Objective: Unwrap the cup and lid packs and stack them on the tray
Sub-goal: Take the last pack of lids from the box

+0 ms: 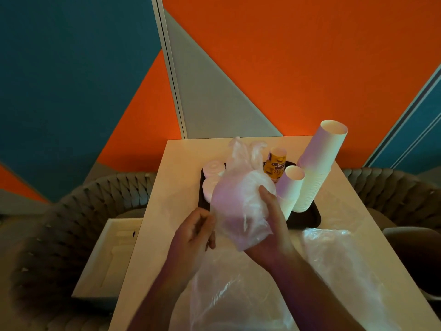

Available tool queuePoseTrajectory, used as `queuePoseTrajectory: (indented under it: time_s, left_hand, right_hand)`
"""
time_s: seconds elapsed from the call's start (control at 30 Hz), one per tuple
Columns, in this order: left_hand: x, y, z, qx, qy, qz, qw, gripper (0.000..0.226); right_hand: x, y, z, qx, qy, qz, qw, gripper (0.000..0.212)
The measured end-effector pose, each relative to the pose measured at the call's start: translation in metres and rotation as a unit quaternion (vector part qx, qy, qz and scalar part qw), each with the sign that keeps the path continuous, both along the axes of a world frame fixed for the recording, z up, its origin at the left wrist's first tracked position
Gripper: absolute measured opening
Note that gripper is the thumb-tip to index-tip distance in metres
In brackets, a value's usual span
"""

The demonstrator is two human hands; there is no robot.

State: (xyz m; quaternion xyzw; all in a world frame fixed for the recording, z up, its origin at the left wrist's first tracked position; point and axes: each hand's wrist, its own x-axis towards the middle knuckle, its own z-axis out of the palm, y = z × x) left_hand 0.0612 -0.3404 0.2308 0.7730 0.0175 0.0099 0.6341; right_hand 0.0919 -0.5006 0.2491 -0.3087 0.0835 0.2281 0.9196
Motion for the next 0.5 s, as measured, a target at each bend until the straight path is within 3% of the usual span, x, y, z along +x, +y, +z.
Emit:
queuePoseTrajectory:
  time_s: [0.1, 0.17, 0.23, 0.3, 0.4, 0.5]
  left_hand:
    - [-0.008, -0.001, -0.006, 0.069, 0.003, -0.074, 0.995, 0.024]
    - [-0.012, -0.002, -0.009, 0.128, 0.019, -0.099, 0.987, 0.021]
    - [-0.015, -0.004, -0.006, 0.147, 0.010, -0.049, 0.988, 0.025]
    - [-0.016, -0.007, 0.008, 0.167, -0.029, 0.023, 0.985, 0.046]
    - [-0.014, -0.022, 0.031, 0.271, -0.079, 0.040, 0.958, 0.060]
    - [-0.007, -0.034, 0.033, 0.336, -0.128, 0.050, 0.932, 0.038]
  right_hand:
    - [0.007, -0.007, 0.001, -0.017, 0.051, -0.075, 0.996, 0.028]
    - [0.011, -0.012, 0.001, -0.016, 0.050, -0.089, 0.995, 0.033]
    - [0.011, -0.013, 0.004, 0.035, 0.030, -0.065, 0.997, 0.037]
    - [0.014, -0.014, 0.001, -0.001, -0.009, -0.057, 0.998, 0.032]
    - [0.019, -0.001, -0.006, -0.146, -0.063, -0.097, 0.982, 0.062]
    - [0.016, 0.011, -0.013, -0.154, -0.075, -0.098, 0.980, 0.068]
